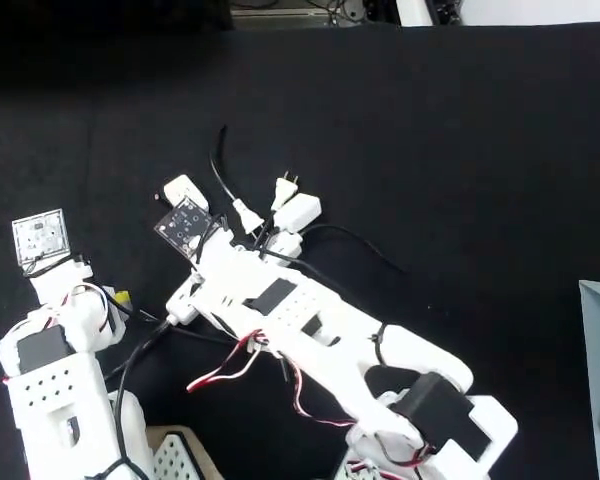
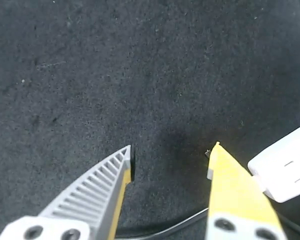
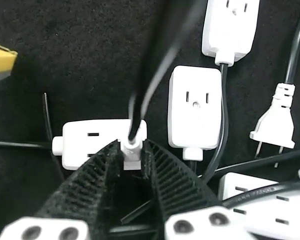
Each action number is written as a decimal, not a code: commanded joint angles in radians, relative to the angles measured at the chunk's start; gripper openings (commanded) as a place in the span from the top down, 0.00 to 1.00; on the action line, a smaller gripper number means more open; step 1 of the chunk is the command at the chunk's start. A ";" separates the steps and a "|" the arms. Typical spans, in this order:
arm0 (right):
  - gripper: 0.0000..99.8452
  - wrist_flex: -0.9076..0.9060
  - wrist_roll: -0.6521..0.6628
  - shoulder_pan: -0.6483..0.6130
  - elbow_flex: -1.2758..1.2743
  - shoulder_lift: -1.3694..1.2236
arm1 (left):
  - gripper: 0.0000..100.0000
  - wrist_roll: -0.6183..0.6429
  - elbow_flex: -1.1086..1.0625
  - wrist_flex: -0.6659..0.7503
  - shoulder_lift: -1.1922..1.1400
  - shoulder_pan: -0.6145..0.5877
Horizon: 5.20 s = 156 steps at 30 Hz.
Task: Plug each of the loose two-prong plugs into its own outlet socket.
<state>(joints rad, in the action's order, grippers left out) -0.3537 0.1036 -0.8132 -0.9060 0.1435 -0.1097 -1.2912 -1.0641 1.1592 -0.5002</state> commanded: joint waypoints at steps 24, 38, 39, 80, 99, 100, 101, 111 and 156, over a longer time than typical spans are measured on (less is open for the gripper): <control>0.99 -0.137 -0.060 0.282 0.314 0.208 | 0.75 0.003 -0.035 0.025 0.012 -0.010; 0.99 -0.035 -0.310 0.628 0.745 -0.260 | 0.75 0.003 -0.038 0.025 0.012 -0.010; 0.99 -0.026 -0.321 0.641 0.765 -0.295 | 0.75 0.003 -0.038 0.025 0.012 -0.010; 0.82 -0.643 -0.063 0.305 0.932 -0.479 | 0.75 0.003 -0.048 0.025 0.012 -0.010; 0.82 -0.595 -0.061 0.299 0.938 -0.579 | 0.75 0.002 -0.048 0.025 0.012 -0.005; 0.82 -0.580 -0.061 0.315 0.943 -0.593 | 0.75 0.002 -0.048 0.025 0.012 -0.005; 0.82 -0.559 -0.061 0.330 0.949 -0.610 | 0.75 0.002 -0.048 0.025 0.012 -0.005; 0.82 -0.393 -0.072 0.534 1.213 -0.789 | 0.75 0.002 -0.058 0.026 0.012 -0.004; 0.82 -0.683 -0.342 0.417 1.371 -0.860 | 0.75 0.002 -0.058 0.026 0.012 -0.004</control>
<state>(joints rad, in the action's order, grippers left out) -1.0457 -0.2355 -0.4051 0.4135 -0.7204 -0.1097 -1.3602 -1.0549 1.1592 -0.5002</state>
